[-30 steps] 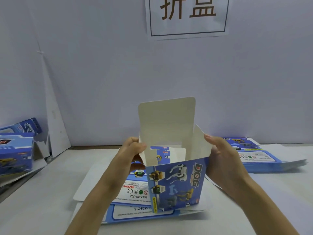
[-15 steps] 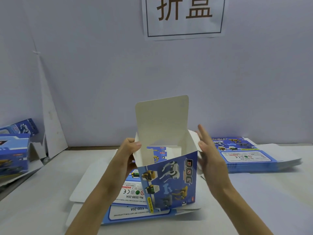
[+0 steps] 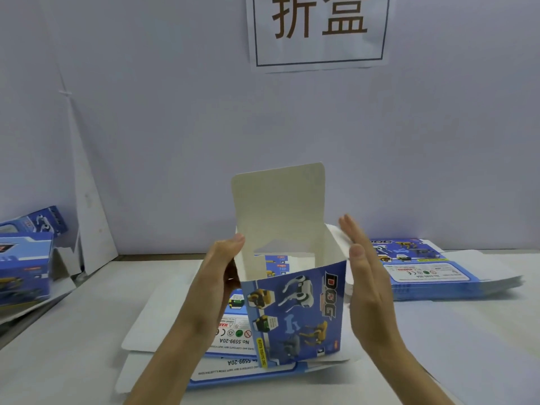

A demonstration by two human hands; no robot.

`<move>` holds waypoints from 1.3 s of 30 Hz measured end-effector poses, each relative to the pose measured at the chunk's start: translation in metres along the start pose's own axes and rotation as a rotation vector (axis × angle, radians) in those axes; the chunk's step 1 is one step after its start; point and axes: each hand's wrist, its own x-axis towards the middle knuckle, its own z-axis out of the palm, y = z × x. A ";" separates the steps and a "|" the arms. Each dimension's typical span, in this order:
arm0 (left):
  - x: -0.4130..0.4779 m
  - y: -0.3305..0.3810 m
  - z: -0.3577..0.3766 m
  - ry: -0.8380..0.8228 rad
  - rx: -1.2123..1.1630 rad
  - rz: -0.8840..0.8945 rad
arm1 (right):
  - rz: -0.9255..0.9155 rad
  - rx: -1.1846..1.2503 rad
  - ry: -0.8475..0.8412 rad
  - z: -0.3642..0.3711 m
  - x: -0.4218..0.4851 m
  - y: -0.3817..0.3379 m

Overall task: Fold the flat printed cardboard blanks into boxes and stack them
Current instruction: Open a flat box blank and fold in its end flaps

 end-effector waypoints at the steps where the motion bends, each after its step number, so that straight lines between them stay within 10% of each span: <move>1: 0.000 0.001 -0.001 -0.012 0.010 0.005 | -0.102 -0.103 0.054 -0.002 0.001 -0.002; 5: 0.000 0.005 -0.004 -0.072 0.016 -0.022 | -0.444 -0.371 0.083 -0.015 0.005 0.004; 19: 0.006 -0.013 -0.023 -0.312 -0.786 -0.639 | -0.285 -0.174 0.257 -0.004 -0.009 0.023; 29: 0.014 -0.025 -0.013 -0.195 -0.452 -0.495 | -0.143 -0.090 0.293 -0.003 -0.008 0.024; 39: 0.017 -0.043 -0.034 -0.329 0.269 0.066 | -0.166 -0.109 0.166 -0.009 0.003 0.015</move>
